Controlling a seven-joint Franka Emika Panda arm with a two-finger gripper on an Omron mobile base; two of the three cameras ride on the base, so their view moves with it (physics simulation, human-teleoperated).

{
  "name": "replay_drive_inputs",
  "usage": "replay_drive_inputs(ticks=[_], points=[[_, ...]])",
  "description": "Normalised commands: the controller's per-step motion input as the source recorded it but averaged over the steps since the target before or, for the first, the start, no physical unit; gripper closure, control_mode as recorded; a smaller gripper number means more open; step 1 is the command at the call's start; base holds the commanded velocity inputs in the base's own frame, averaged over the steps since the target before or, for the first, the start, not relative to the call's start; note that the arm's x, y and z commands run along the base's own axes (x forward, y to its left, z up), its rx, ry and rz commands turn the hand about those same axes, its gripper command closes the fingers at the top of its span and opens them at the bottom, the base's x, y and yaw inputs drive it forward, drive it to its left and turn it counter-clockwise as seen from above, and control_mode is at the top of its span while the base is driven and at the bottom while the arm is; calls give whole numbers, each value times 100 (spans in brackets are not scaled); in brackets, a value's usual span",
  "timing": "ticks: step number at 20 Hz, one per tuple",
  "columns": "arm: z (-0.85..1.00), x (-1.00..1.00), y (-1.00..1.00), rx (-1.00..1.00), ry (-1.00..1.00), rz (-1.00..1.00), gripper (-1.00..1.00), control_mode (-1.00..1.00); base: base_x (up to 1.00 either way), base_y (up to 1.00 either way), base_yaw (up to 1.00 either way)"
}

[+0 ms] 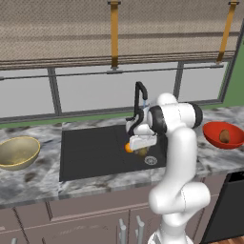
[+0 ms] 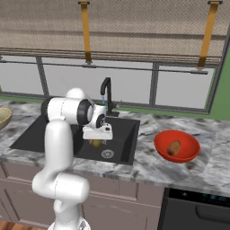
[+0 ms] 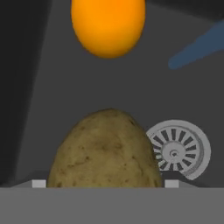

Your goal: Pick the potatos from the sink and place them in one bowl. Place the orange in the other bowl. Then turn off the sink faucet.

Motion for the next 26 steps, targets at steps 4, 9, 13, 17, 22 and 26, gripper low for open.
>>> replay_drive_inputs(ticks=[4, 9, 13, 17, 22, 26], points=[[100, -42, -42, 0, -3, 3, 100, -100, 0, 0, 0], [100, -32, -18, 0, 0, 1, 100, -100, 0, 0, 0], [100, -28, -8, 0, 0, 0, 100, -100, 0, 0, 0], [87, -31, -11, 0, 6, 0, 100, -100, 0, 0, 0], [77, -34, -21, -4, 18, 0, 100, -100, 0, 0, 0], [73, -9, -28, -7, 19, 0, 100, -100, 0, 0, 0]])
